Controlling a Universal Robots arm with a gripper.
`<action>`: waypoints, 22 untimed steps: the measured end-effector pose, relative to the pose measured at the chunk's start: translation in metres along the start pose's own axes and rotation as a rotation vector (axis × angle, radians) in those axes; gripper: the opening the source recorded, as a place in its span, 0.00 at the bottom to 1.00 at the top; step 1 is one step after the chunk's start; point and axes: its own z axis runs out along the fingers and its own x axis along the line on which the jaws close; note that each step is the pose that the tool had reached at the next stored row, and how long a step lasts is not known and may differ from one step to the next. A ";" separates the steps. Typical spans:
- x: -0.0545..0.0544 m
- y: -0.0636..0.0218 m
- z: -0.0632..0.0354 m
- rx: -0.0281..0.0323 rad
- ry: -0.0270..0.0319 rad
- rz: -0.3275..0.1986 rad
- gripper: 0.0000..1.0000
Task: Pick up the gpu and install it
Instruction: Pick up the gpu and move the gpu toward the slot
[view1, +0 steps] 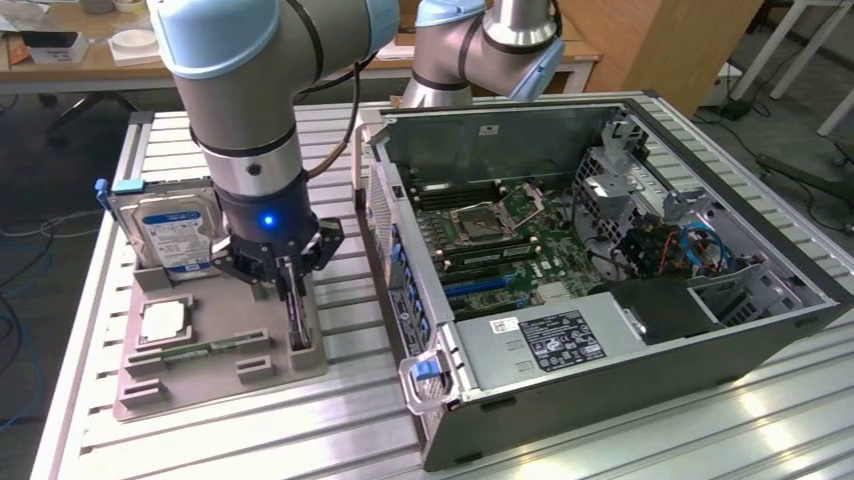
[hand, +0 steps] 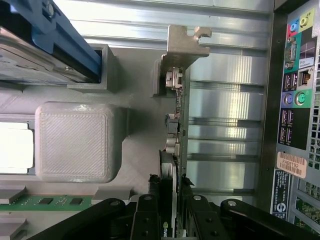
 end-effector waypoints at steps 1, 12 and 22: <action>0.000 0.0000 -0.0005 0.0000 0.0000 0.000 0.26; 0.000 0.0001 -0.0104 0.0002 0.0003 0.000 0.26; -0.001 0.0002 -0.0211 -0.0001 0.0002 0.000 0.26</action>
